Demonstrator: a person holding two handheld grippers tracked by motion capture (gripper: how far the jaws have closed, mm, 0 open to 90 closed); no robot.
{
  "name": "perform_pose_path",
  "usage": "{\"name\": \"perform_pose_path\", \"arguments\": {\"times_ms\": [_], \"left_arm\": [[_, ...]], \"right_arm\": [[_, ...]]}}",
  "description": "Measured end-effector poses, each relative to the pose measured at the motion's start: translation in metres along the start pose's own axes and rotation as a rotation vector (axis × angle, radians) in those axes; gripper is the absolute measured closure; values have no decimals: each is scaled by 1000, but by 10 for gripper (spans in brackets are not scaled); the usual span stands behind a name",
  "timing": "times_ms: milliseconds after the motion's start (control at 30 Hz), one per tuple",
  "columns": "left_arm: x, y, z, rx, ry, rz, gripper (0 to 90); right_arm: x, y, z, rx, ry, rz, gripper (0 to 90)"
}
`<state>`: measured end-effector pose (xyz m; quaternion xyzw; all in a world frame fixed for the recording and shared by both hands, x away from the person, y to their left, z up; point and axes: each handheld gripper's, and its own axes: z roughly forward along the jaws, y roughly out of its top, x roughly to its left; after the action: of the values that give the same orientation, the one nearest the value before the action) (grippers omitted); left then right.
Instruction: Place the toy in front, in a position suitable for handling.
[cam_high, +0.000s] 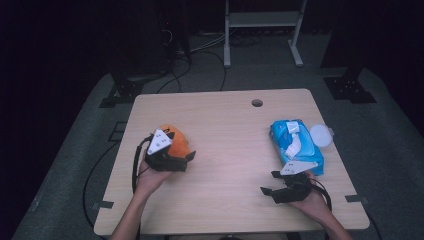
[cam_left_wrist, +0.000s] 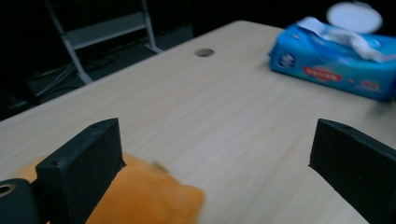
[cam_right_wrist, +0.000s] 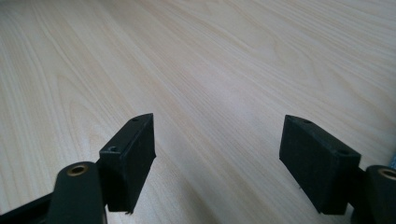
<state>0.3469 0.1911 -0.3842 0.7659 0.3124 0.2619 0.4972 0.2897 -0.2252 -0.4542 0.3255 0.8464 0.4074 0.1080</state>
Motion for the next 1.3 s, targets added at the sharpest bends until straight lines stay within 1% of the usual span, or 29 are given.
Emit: {"name": "perform_pose_path", "arguments": {"times_ms": [100,133,167,233,267,300,333,367,400,433,500,533,567,633,733,767,833,867,900,967,1033,1133,1200,1300], "left_arm": [[18,-1,-2,2,61,-25,22],[18,-1,-2,2,61,-25,22],[29,-5,-2,7,96,-49,22],[38,-10,-1,17,118,-75,22],[42,-13,0,27,131,-88,22],[44,-16,2,47,141,-98,23],[44,-16,2,47,141,-98,23],[48,-23,7,89,147,-110,23],[48,-23,7,89,147,-110,22],[50,-29,13,130,156,-118,23],[50,-33,17,165,186,-107,22],[50,-33,17,165,186,-107,23],[49,-34,21,195,212,-102,23],[49,-36,22,210,225,-102,25],[47,-39,23,197,236,-99,38],[46,-42,24,207,250,-93,38],[46,-43,24,211,262,-110,39],[46,-43,24,211,262,-110,43],[45,-43,24,216,279,-113,45],[45,-43,25,217,286,-106,47],[44,-43,25,220,289,-100,60],[44,-45,24,216,281,-90,121],[45,-45,23,216,273,-97,149],[46,-45,21,217,265,-100,224]], "right_arm": [[0,0,0,-3,-2,-3,256],[0,0,0,-3,-2,-3,256],[0,0,0,-3,-2,-1,256],[0,0,0,-3,-2,-3,256],[1,0,0,-3,-1,-3,256],[1,1,0,-4,0,-3,256],[1,1,0,-4,0,-3,256],[2,1,1,-3,2,-5,256],[2,1,1,-2,3,-6,256],[3,1,2,-2,4,-9,256],[4,2,2,-3,6,-18,256],[4,2,2,-3,6,-18,256],[5,2,2,-6,8,-20,259],[6,2,2,-5,8,-22,266],[5,2,2,-3,8,-24,267],[6,2,2,-4,9,-23,268],[6,2,1,-6,10,-23,271],[6,2,1,-9,11,-21,272],[5,2,1,-11,13,-22,276],[5,2,1,-11,12,-23,278],[5,2,1,-10,12,-22,278],[5,2,0,-14,14,-24,282],[5,2,0,-16,16,-21,283],[5,2,0,-16,18,-20,284]]}}
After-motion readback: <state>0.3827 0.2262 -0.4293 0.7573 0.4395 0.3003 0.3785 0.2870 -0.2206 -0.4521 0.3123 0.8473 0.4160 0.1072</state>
